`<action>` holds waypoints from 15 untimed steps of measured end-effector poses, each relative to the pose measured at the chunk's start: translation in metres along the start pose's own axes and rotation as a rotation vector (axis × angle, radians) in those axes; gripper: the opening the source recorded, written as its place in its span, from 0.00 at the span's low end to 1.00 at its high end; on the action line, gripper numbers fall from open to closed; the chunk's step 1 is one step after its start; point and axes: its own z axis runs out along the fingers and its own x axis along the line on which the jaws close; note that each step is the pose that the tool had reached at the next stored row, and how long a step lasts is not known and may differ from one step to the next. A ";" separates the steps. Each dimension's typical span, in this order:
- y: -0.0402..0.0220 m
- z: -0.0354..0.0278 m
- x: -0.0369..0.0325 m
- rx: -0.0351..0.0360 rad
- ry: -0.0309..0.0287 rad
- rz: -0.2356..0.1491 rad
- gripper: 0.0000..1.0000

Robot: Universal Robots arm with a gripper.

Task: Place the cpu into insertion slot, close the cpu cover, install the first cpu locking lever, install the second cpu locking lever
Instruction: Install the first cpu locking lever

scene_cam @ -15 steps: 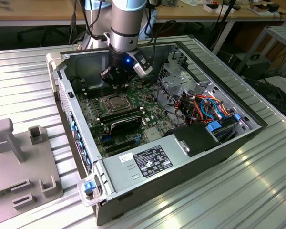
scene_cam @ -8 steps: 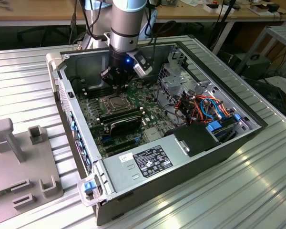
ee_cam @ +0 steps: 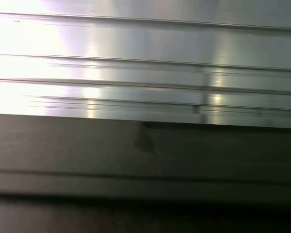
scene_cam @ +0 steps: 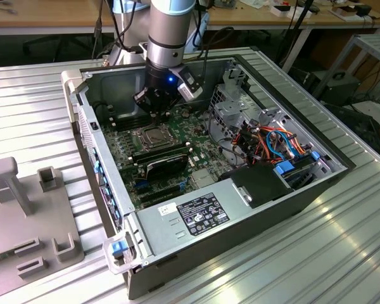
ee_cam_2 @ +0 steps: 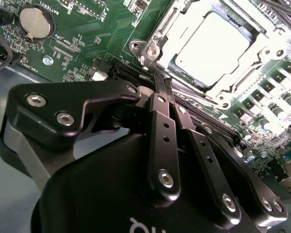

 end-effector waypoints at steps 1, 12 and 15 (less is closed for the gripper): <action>-0.0004 0.0000 -0.0015 -0.0001 0.0012 0.000 0.11; -0.0080 0.0001 -0.0037 -0.0004 0.0065 0.000 0.11; -0.0079 0.0001 -0.0028 -0.0005 0.0067 0.000 0.11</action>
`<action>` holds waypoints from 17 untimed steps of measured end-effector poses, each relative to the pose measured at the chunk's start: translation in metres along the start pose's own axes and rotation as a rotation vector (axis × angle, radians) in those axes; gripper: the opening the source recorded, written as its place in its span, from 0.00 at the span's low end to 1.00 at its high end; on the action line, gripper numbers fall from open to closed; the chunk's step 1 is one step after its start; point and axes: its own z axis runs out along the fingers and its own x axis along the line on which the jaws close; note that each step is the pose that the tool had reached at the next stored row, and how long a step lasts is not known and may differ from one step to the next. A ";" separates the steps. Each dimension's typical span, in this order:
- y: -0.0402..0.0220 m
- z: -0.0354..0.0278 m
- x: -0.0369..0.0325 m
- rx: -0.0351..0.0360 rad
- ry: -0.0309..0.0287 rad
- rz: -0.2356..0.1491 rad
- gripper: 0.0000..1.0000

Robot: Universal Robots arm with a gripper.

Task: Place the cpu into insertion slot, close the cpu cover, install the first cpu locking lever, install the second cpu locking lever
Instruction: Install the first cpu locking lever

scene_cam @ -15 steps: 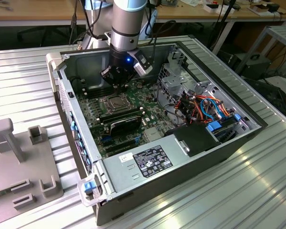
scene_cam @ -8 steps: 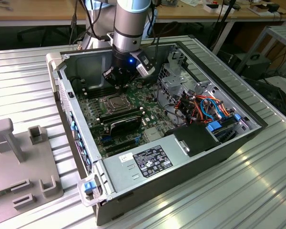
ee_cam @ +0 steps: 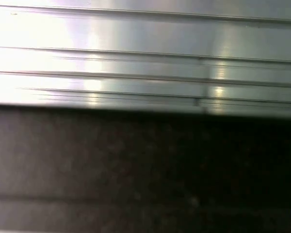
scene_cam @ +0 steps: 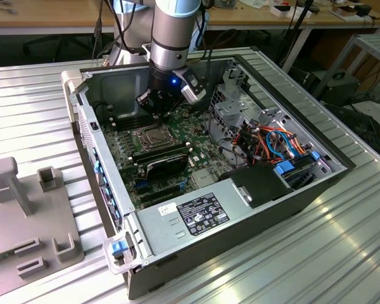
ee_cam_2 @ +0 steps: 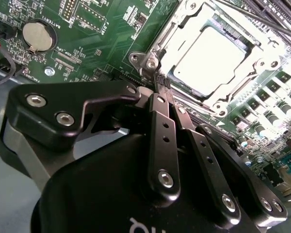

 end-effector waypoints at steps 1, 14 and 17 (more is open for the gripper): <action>0.0000 0.0000 0.0003 0.0000 0.0000 0.000 0.11; 0.0029 -0.0076 0.0006 -0.0004 0.0078 0.000 0.11; 0.0035 -0.0117 0.0005 -0.0005 0.0078 0.000 0.11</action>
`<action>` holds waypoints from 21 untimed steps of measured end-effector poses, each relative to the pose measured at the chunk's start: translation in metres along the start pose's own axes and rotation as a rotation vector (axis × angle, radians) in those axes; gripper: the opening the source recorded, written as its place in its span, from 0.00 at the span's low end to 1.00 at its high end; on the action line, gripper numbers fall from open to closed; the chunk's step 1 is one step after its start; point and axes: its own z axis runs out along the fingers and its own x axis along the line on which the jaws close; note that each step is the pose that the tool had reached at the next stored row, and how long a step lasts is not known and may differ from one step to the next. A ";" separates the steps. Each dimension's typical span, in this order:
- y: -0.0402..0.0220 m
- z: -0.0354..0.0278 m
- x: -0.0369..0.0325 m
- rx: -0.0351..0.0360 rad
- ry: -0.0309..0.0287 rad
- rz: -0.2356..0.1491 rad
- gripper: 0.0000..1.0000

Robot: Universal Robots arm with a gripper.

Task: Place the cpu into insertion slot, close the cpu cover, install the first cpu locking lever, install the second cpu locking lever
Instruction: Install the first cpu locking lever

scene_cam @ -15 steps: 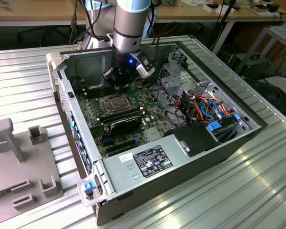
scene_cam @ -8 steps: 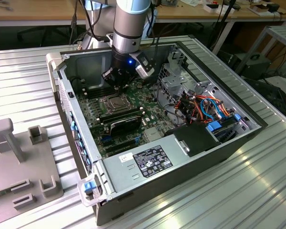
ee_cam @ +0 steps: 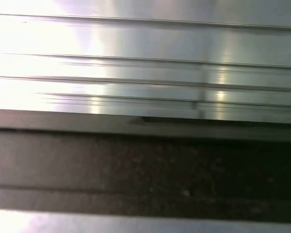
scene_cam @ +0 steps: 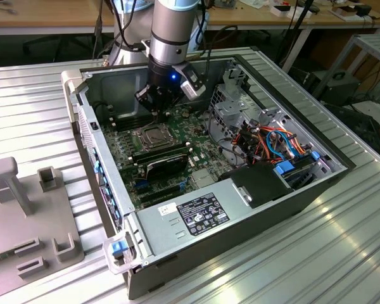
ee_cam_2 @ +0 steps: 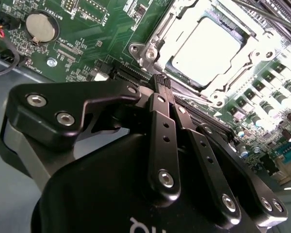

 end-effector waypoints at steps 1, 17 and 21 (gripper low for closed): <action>0.0000 -0.0013 0.0002 0.0000 0.0001 0.000 0.11; 0.0087 -0.0016 0.0134 -0.0034 0.0000 0.000 0.11; 0.0085 -0.0017 0.0093 -0.0037 0.0000 0.000 0.11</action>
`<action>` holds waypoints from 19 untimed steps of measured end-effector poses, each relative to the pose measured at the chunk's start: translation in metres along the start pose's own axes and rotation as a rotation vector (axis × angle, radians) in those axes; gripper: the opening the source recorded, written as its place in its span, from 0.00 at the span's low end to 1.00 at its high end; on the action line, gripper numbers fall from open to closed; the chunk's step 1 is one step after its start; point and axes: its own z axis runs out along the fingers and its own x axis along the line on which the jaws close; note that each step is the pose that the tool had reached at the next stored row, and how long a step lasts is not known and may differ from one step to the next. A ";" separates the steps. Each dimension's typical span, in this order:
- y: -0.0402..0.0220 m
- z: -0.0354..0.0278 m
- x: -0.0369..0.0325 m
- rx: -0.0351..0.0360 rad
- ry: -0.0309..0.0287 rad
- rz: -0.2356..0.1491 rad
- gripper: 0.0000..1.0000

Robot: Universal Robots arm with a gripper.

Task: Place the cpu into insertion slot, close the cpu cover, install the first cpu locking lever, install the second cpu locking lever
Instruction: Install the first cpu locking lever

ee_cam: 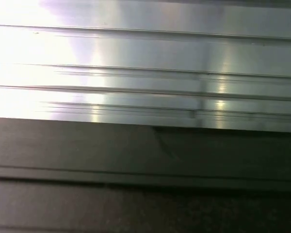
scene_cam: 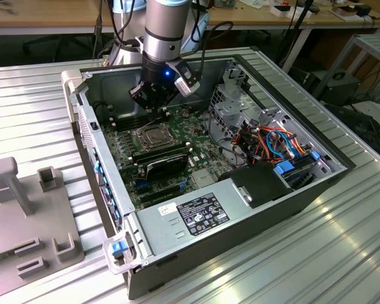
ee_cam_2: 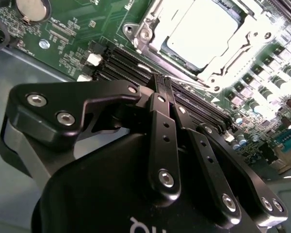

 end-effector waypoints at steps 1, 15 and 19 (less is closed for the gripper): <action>-0.0002 0.0001 -0.0004 -0.0003 -0.0002 0.000 0.11; -0.0047 0.0060 -0.0059 -0.0001 0.0013 0.000 0.11; -0.0071 0.0063 -0.0066 -0.0002 0.0017 0.000 0.11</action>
